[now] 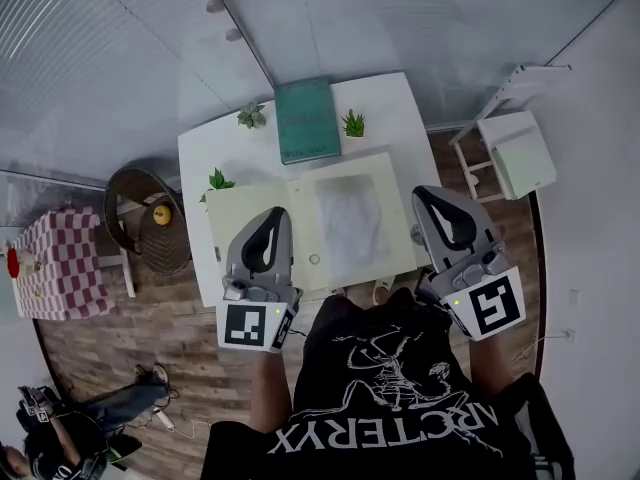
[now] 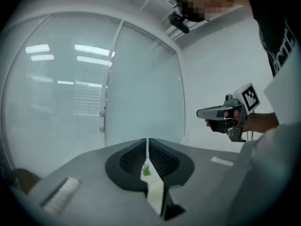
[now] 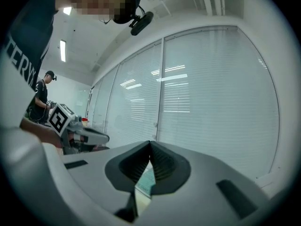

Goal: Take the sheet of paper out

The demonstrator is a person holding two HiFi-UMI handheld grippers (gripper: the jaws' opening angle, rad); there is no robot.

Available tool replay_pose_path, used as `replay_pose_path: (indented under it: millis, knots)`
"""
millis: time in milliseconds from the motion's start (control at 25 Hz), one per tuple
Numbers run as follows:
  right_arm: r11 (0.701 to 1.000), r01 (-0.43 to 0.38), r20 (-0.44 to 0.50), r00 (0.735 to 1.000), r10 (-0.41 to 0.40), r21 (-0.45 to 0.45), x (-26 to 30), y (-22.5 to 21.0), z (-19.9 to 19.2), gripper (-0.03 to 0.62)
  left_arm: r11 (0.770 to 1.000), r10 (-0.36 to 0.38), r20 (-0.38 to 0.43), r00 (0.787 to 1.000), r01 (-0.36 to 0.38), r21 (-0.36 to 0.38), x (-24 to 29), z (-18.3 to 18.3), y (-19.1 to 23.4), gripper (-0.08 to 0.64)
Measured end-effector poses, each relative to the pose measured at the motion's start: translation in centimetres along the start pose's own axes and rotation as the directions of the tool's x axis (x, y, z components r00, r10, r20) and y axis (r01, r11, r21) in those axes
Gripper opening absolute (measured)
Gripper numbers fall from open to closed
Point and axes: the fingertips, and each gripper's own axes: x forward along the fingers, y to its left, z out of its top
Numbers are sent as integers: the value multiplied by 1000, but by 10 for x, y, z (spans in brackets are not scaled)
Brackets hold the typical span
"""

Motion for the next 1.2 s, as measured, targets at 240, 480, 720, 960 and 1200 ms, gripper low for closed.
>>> replay_pose_path:
  millis: [240, 480, 720, 960, 1200]
  knots:
    - [999, 30, -16, 999, -30, -20, -8, -9, -1, 12, 914, -171, -307, 936, 34, -405, 36, -170, 20, 150]
    - [994, 86, -51, 995, -90, -71, -15, -20, -6, 12, 726, -374, -467, 801, -60, -685, 47, -298, 7, 263]
    - [983, 111, -102, 987, -127, -145, -25, -12, -14, 12, 564, -509, -435, 743, -94, -820, 55, -348, -9, 273]
    - [974, 140, -143, 976, -166, -181, -36, -10, -20, 12, 504, -612, -385, 691, -34, -863, 79, -360, -37, 208]
    - [971, 147, -145, 974, -175, -187, -42, -6, -20, 12, 533, -623, -414, 664, -27, -845, 82, -365, -56, 16]
